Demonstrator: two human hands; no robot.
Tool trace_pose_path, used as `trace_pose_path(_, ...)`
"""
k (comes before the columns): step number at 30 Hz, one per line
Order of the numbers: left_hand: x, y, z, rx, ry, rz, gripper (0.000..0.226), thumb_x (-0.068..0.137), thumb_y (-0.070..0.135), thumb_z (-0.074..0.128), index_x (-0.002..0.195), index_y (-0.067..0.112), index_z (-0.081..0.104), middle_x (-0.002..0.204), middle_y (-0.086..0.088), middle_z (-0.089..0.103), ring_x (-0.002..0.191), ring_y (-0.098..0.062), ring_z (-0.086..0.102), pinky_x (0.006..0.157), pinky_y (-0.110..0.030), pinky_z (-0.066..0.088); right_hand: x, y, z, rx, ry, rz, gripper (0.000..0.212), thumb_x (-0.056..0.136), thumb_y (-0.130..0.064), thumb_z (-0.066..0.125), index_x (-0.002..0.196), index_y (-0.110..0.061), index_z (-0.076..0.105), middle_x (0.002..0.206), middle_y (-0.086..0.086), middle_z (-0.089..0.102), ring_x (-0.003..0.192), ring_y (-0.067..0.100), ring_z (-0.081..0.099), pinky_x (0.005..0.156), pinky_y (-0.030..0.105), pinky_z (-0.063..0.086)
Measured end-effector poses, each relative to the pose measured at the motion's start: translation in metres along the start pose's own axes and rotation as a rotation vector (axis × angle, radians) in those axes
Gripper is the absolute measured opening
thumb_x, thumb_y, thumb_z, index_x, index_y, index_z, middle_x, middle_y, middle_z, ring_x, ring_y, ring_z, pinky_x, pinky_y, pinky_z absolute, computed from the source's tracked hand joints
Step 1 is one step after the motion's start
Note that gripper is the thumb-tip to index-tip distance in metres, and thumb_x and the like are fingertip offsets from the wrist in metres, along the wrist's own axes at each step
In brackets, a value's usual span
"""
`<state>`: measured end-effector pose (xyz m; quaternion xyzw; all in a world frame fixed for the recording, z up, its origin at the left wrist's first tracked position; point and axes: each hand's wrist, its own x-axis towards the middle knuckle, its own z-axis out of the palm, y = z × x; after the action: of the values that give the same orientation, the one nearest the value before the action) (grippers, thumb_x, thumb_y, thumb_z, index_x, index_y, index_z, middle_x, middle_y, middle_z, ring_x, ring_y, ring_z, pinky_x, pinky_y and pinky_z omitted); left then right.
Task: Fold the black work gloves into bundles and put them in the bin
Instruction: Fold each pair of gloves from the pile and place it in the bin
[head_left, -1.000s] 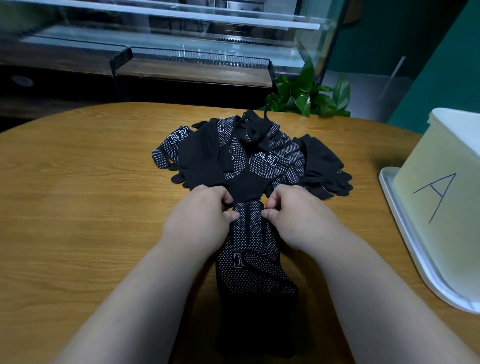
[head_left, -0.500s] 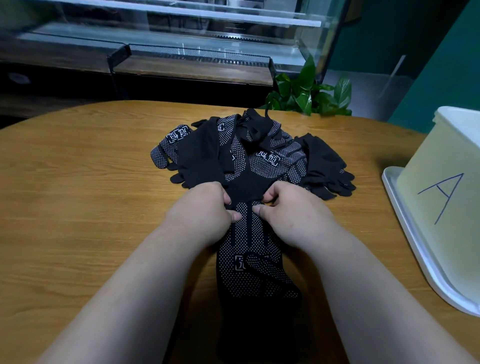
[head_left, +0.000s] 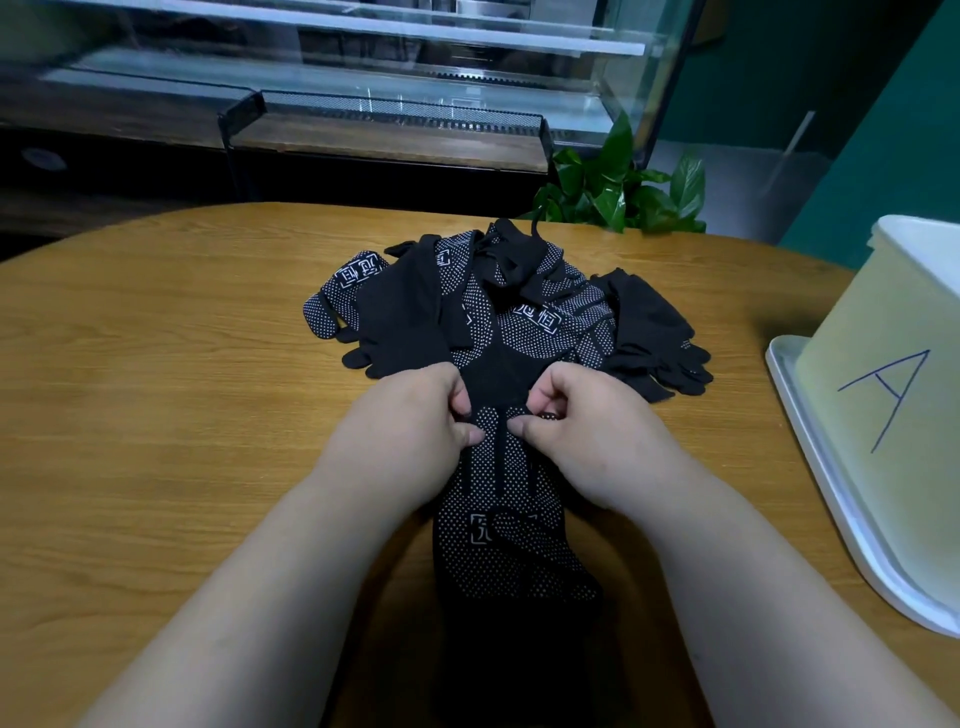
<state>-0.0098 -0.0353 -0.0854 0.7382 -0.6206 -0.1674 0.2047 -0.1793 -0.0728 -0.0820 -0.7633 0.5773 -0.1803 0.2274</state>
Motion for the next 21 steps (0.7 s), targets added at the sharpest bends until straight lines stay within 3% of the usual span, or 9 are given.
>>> trace_pose_path(4, -0.005, -0.002, -0.001, -0.107, 0.006, 0.034, 0.032, 0.079, 0.029, 0.081, 0.089, 0.028, 0.050, 0.080, 0.009, 0.062, 0.073, -0.003, 0.055, 0.060, -0.017, 0.037, -0.007, 0.002, -0.002, 0.036, -0.006, -0.065, 0.027, 0.084, -0.041, 0.076, 0.080, -0.027, 0.053, 0.075, -0.008, 0.059, 0.066, 0.006, 0.051, 0.059, 0.026, 0.039)
trace_pose_path(9, -0.005, -0.003, -0.001, -0.247, -0.019, -0.002, 0.037, 0.075, 0.023, 0.084, 0.091, 0.030, 0.052, 0.091, 0.012, 0.063, 0.080, -0.005, 0.059, 0.072, -0.025, 0.044, -0.012, 0.005, -0.003, 0.052, 0.011, -0.103, 0.027, 0.084, -0.042, 0.075, 0.079, -0.029, 0.052, 0.075, -0.008, 0.059, 0.067, 0.005, 0.050, 0.060, 0.022, 0.039)
trace_pose_path(13, -0.005, 0.001, 0.002, -0.326, -0.012, -0.055, 0.034, 0.078, 0.025, 0.082, 0.095, 0.032, 0.053, 0.086, 0.012, 0.066, 0.077, -0.006, 0.062, 0.069, -0.026, 0.048, -0.014, 0.006, -0.003, 0.055, 0.015, -0.114, 0.027, 0.085, -0.041, 0.075, 0.078, -0.031, 0.051, 0.075, -0.009, 0.059, 0.069, 0.000, 0.049, 0.059, 0.018, 0.037)
trace_pose_path(17, -0.004, 0.003, -0.001, -0.304, -0.018, -0.084, 0.031, 0.080, 0.025, 0.080, 0.098, 0.031, 0.055, 0.083, 0.011, 0.066, 0.071, -0.004, 0.059, 0.061, -0.023, 0.040, -0.015, 0.009, -0.003, 0.080, 0.018, -0.131, 0.026, 0.085, -0.040, 0.075, 0.079, -0.030, 0.052, 0.074, -0.009, 0.059, 0.072, 0.004, 0.051, 0.062, 0.021, 0.040)
trace_pose_path(21, -0.008, 0.008, 0.002, -0.167, -0.008, -0.102, 0.032, 0.081, 0.036, 0.077, 0.102, 0.033, 0.053, 0.086, 0.014, 0.059, 0.083, -0.009, 0.057, 0.068, -0.028, 0.038, -0.015, 0.011, -0.003, 0.075, 0.023, -0.136, 0.025, 0.086, -0.040, 0.074, 0.080, -0.029, 0.053, 0.073, -0.008, 0.058, 0.070, 0.004, 0.050, 0.061, 0.022, 0.039)
